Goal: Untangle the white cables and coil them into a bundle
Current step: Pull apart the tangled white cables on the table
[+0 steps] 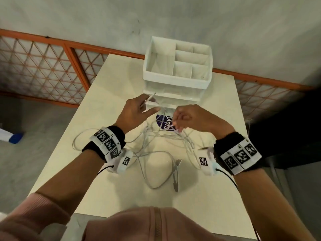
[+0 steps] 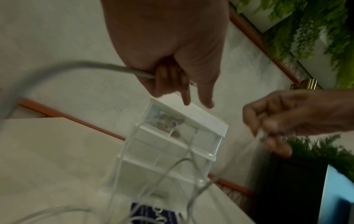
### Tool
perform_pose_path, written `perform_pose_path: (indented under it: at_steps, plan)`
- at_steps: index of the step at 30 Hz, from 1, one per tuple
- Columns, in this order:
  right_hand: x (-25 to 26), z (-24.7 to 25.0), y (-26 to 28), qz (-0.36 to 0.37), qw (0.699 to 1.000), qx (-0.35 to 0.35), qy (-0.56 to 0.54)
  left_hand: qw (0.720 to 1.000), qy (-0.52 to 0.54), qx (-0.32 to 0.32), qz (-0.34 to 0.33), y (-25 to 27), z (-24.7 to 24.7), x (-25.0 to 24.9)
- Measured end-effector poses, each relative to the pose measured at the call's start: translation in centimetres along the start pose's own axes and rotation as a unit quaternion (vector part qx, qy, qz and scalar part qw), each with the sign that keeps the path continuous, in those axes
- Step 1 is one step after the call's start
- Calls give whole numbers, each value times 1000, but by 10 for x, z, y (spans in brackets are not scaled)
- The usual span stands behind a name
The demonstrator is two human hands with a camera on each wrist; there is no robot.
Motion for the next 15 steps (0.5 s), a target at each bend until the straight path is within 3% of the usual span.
perform_pose_path:
  at_steps: [5,7,12,13,15]
  plan:
    - [69,42,17,116,986,-95,-79,975,176,136,3,1,-5,-41]
    - [77,41,15,133,980,-110,-97,967,183,173,-22,3,-9,-57]
    - [70,40,11,159,955,-205,-142,960,202,186,-52,5,-10,-74]
    - [64,37,11,150,952,-205,-171,956,226,181,-50,5,-8,-75]
    - [53,15,7,119,958,-123,-232,946,273,169,-48,4,-2,-79]
Point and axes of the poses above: each hand's wrist, its own y-axis away from the middle knuckle, its own z-axis out of the back of the hand, x = y × z, the point moved 7 cm from there along -y, towards the middle knuckle, and after that the axes turned 15 degrees about -y, right-handed, at the moved point
